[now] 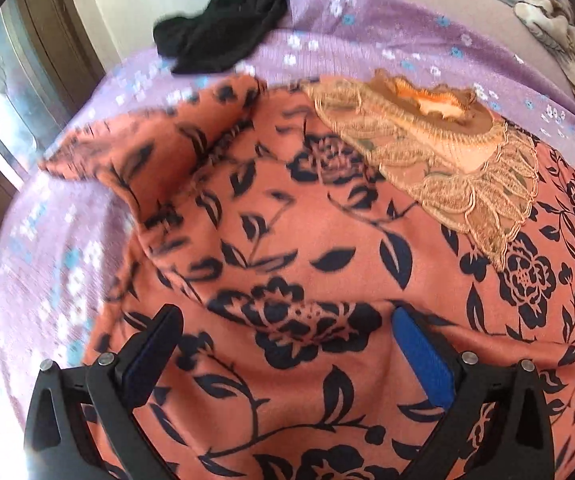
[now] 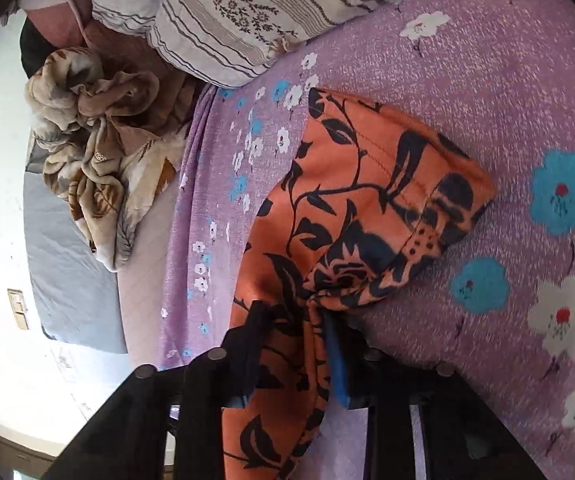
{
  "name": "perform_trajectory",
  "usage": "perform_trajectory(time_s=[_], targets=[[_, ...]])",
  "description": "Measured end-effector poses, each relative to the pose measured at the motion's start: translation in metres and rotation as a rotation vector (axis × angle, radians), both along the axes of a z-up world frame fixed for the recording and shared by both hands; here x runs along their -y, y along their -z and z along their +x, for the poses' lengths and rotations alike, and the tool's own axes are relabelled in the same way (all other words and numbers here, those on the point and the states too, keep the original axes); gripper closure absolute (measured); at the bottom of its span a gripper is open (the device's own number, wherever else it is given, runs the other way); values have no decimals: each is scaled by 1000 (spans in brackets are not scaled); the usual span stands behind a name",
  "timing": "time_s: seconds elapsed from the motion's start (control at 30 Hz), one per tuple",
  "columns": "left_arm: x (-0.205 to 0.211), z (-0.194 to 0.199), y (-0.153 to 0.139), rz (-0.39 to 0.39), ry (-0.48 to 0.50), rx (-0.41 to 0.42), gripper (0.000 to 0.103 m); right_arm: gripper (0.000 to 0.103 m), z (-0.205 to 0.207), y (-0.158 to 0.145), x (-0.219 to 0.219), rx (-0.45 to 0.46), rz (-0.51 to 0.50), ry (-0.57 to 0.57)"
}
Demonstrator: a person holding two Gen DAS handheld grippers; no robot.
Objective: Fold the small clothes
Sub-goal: 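Grasp the sleeve cuff with the right gripper and fold it across the body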
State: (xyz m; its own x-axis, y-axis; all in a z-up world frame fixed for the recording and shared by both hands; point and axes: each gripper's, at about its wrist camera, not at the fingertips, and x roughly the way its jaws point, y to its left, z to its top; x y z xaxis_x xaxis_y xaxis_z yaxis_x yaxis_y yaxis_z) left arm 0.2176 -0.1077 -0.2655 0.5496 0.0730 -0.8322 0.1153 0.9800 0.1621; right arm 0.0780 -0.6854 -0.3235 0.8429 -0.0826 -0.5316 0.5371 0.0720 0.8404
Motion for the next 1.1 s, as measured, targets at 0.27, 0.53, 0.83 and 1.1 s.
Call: perform_trajectory(time_s=[0.27, 0.53, 0.83, 1.1], targets=[[1, 3, -18, -4, -14, 69, 0, 95, 16, -90, -40, 134, -262, -86], [-26, 4, -32, -3, -72, 156, 0, 91, 37, -135, -105, 96, -288, -248], [-24, -2, -30, 1, -9, 140, 0, 4, -7, -84, -62, 48, -38, -37], [2, 1, -19, 41, 57, 127, 0, 55, 16, -26, -25, -108, -21, 7]])
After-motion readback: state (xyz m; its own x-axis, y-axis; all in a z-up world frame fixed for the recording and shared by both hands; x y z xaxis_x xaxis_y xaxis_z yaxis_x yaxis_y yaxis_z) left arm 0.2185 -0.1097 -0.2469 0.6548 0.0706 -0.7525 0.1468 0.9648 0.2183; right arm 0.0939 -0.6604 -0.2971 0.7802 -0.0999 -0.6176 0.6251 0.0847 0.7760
